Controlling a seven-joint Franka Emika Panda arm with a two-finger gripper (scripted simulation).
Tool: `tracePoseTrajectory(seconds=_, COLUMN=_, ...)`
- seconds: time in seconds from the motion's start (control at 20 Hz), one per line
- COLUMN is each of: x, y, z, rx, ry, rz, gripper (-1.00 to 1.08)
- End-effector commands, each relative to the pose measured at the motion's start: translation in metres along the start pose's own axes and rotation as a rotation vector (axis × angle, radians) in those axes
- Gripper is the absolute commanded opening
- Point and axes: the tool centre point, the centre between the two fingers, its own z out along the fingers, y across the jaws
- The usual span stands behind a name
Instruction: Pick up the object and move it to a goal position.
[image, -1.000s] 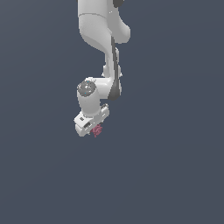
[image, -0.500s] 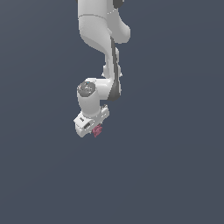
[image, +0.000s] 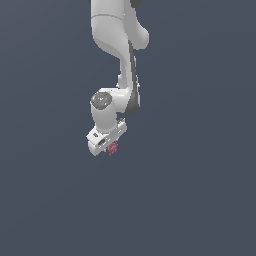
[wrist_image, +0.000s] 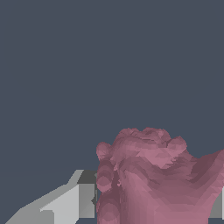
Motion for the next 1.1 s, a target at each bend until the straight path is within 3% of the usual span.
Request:
tracePoseTrajectory(seconds=0.0, x=0.005, y=-0.009, z=-0.004, rx=0.0, ry=0.001, rz=-0.001, gripper=-1.0)
tracePoseTrajectory(seconds=0.65, x=0.05, y=-0.101, z=-0.041, rx=0.0, ry=0.0, rz=-0.002, gripper=-1.0)
tracePoseTrajectory(seconds=1.05, x=0.062, y=-0.12, z=-0.05, rx=0.0, ry=0.0, rz=-0.002, gripper=-1.0)
